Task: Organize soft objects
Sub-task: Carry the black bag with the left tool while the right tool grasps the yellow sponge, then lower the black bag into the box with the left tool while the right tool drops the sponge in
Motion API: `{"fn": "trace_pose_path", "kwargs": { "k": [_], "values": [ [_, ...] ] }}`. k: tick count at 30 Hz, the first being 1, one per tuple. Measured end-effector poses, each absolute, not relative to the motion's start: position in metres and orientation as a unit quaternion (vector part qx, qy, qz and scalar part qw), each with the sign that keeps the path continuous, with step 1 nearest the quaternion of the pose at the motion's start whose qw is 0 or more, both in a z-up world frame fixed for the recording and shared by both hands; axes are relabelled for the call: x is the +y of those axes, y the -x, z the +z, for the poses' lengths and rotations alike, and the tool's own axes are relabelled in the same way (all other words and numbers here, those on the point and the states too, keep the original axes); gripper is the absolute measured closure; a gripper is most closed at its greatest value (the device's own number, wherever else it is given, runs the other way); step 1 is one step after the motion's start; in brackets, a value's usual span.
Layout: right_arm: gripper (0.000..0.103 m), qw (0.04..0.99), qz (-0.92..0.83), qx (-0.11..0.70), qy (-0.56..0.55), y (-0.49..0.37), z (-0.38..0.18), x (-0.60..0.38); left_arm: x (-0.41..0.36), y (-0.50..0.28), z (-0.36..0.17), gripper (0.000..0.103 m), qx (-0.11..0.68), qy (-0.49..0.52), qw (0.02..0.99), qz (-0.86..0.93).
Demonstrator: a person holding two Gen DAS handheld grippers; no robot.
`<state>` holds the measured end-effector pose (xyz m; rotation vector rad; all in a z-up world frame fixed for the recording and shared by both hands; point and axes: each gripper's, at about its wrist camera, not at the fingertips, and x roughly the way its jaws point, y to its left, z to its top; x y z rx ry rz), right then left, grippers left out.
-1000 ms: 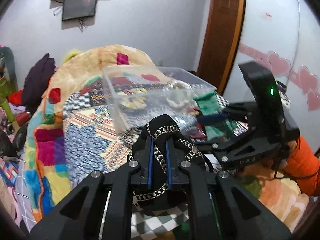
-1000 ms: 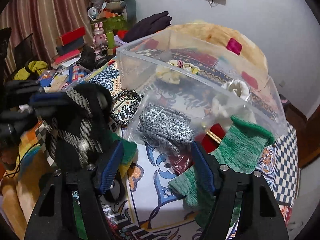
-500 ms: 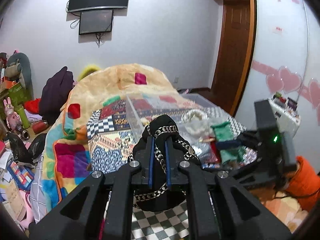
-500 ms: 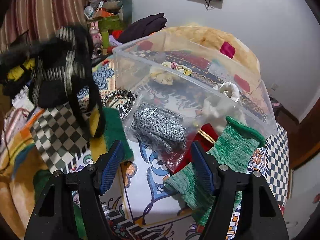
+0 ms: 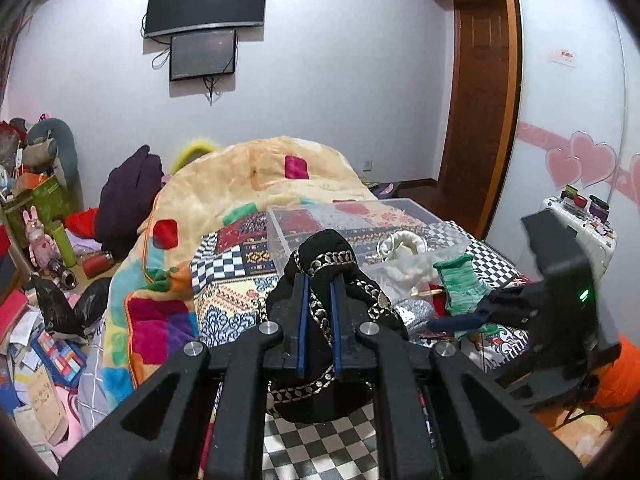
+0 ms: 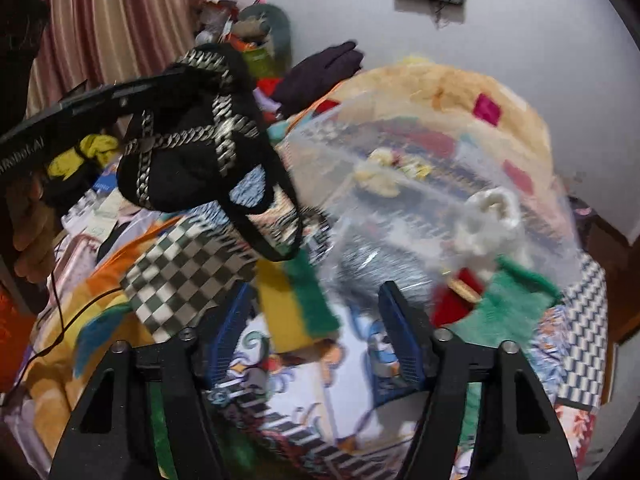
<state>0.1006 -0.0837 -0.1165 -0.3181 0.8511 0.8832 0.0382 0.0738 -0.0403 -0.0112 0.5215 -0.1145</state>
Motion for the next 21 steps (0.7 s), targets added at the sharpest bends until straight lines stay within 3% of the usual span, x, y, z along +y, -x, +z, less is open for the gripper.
{"fn": "trace_pose_path", "kwargs": {
  "k": [5,21],
  "values": [
    [0.076,0.782,0.418,0.435,0.155,-0.103,-0.139,-0.075,0.079,-0.039,-0.049,0.094,0.269,0.019,0.961,-0.057],
    [0.077,0.844,0.39,0.356,0.091,-0.109,-0.074,-0.128,0.072,-0.049,-0.026,0.094,0.243,0.015,0.969,-0.051]
  ]
}}
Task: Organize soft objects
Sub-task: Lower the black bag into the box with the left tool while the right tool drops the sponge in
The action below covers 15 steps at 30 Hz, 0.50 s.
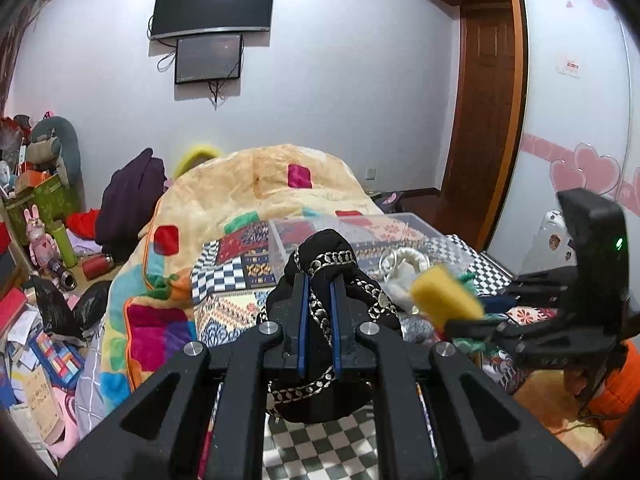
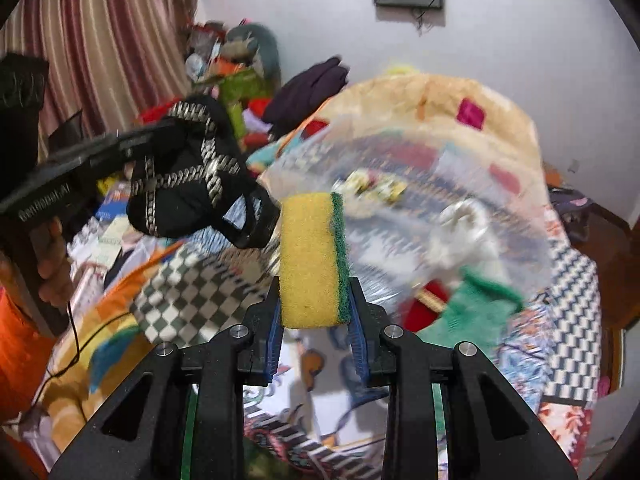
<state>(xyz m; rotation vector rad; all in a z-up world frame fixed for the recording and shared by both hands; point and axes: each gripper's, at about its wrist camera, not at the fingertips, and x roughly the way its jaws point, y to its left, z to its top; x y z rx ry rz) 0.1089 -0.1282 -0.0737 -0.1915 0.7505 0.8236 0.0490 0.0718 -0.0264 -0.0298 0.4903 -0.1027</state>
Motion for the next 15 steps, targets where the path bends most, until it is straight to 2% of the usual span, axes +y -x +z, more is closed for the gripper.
{"fn": "trace_pose_path", "kwargs": {
  "k": [7,15],
  "values": [
    [0.077,0.879,0.351,0.316,0.059,-0.128,-0.041,-0.158,0.058,-0.07,-0.011,0.094,0.229,0.001,0.972,-0.051],
    [0.077,0.896,0.32,0.303,0.044,-0.158,-0.027,-0.165,0.045,-0.103,0.004,0.094,0.213,0.001,0.975,-0.065]
  ]
}}
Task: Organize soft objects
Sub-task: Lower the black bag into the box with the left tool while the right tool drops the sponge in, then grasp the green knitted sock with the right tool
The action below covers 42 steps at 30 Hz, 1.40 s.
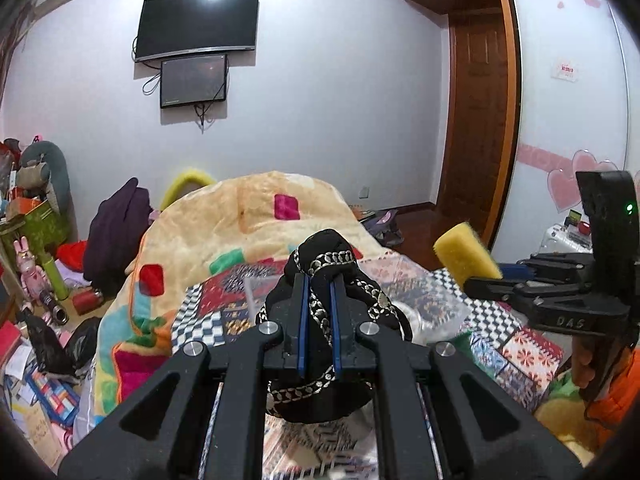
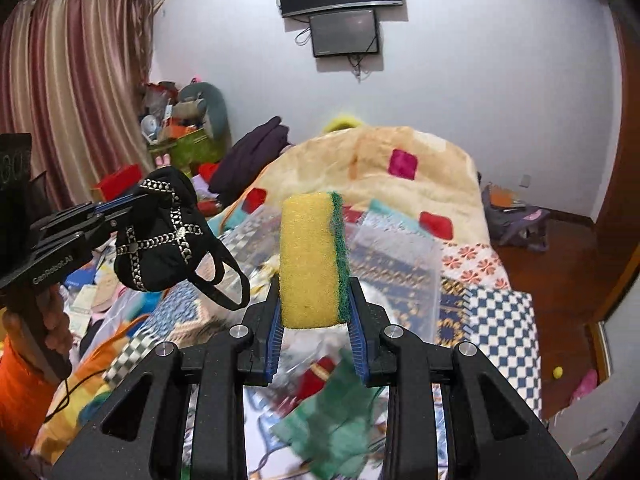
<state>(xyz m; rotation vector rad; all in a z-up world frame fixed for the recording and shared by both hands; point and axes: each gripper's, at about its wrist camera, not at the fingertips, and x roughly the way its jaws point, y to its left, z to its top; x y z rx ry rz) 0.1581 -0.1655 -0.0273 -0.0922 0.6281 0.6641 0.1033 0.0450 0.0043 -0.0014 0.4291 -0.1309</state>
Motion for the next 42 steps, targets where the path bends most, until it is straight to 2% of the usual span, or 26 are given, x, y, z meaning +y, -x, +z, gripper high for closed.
{"fn": "trace_pose_path", "kwargs": {
  "k": [8,16,24,27,28,29,30,31,32,35,40,42],
  "values": [
    [0.077,0.893,0.293,0.339,0.043,-0.195,-0.053,-0.158,0.031,-0.142,-0.008,0.094,0.227,0.002,0.971,-0.073],
    [0.077,0.878,0.291,0.377,0.054,-0.211,-0.078,-0.144,0.03,-0.185,-0.052,0.094,0.291,0.025,0.953,-0.076],
    [0.075,0.87,0.288,0.39,0.09,-0.209,-0.089,-0.129,0.034,-0.206,-0.071,0.094,0.329,0.042,0.94,-0.075],
    [0.069,0.868,0.29,0.391,0.1,-0.205,-0.089,-0.127,0.038,-0.209,-0.074,0.092,0.338,0.058,0.936,-0.076],
    [0.063,0.869,0.288,0.388,0.102,-0.204,-0.089,-0.128,0.039,-0.209,-0.073,0.092,0.339,0.06,0.936,-0.075],
    [0.057,0.872,0.287,0.382,0.104,-0.201,-0.087,-0.129,0.04,-0.208,-0.073,0.09,0.339,0.062,0.936,-0.076],
    [0.055,0.875,0.284,0.378,0.106,-0.2,-0.085,-0.13,0.041,-0.206,-0.071,0.088,0.338,0.063,0.936,-0.075],
    [0.055,0.877,0.283,0.374,0.106,-0.198,-0.083,-0.132,0.042,-0.203,-0.069,0.082,0.336,0.065,0.937,-0.075],
    [0.055,0.878,0.284,0.371,0.105,-0.196,-0.08,-0.134,0.042,-0.202,-0.068,0.071,0.335,0.066,0.937,-0.075],
    [0.055,0.882,0.284,0.363,0.095,-0.193,-0.071,-0.14,0.044,-0.191,-0.058,0.06,0.319,0.066,0.943,-0.072],
    [0.053,0.893,0.284,0.339,0.078,-0.18,-0.051,-0.156,0.041,-0.168,-0.04,0.053,0.296,0.04,0.952,-0.065],
    [0.045,0.899,0.282,0.328,0.071,-0.175,-0.044,-0.16,0.039,-0.156,-0.033,0.047,0.285,0.03,0.956,-0.06]
  ]
}}
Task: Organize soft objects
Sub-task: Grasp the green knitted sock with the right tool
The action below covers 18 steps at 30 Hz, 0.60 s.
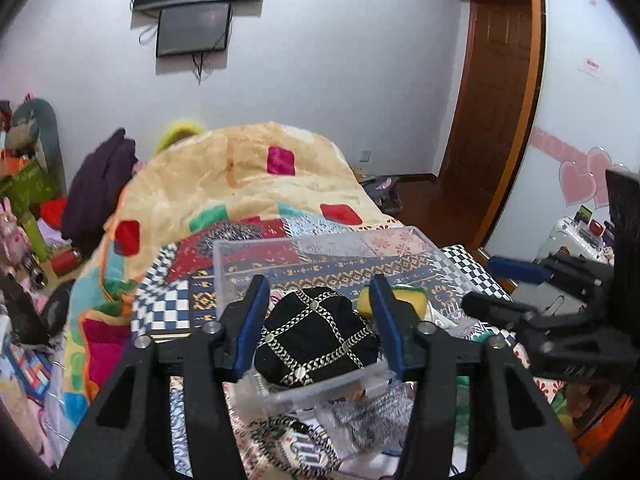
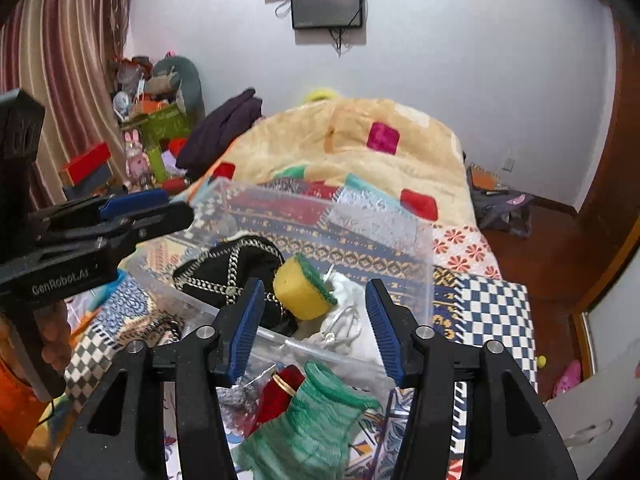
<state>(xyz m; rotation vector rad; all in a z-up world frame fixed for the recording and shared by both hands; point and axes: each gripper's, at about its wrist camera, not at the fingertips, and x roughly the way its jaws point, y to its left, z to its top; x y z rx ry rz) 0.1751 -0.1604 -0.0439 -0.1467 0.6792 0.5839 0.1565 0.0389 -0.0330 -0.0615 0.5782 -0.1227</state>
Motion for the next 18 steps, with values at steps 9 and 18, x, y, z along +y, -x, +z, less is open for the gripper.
{"fn": "trace_pose_path", "kwargs": {
  "k": [9,18],
  "values": [
    [0.027,0.91,0.278,0.302,0.059,-0.15,-0.031,-0.177,0.03,-0.115,-0.028,0.026,0.27,0.005,0.961,-0.061],
    [0.026,0.889,0.271,0.364,0.067,-0.142,-0.077,-0.179,0.038,-0.095,-0.067,0.024,0.31,0.006,0.95,-0.039]
  ]
}}
